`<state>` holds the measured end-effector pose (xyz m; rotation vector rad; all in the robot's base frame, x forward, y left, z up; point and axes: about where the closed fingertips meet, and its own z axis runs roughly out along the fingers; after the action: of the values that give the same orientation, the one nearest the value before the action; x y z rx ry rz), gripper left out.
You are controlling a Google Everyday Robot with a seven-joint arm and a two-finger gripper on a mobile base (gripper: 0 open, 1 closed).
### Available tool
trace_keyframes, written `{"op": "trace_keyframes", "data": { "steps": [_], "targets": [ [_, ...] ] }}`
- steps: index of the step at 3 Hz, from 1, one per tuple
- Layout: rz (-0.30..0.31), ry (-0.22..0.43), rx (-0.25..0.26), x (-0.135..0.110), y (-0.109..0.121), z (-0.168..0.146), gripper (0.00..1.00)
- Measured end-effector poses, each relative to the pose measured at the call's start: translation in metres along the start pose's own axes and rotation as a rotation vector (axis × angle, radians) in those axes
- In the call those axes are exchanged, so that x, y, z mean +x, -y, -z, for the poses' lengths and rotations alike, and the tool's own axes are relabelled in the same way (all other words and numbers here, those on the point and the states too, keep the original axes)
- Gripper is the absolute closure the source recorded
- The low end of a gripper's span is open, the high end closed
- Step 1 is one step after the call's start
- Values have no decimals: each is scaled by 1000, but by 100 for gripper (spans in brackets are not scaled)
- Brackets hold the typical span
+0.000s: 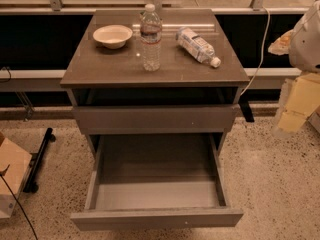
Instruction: Place water bottle into middle drawer
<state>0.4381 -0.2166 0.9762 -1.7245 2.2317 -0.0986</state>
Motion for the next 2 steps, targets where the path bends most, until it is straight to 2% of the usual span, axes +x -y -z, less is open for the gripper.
{"op": "trace_keyframes", "data": {
  "steps": [1, 2],
  "targets": [
    [0, 0, 0, 0, 0, 0, 0],
    [8, 28, 25, -13, 4, -6, 0]
  ]
}}
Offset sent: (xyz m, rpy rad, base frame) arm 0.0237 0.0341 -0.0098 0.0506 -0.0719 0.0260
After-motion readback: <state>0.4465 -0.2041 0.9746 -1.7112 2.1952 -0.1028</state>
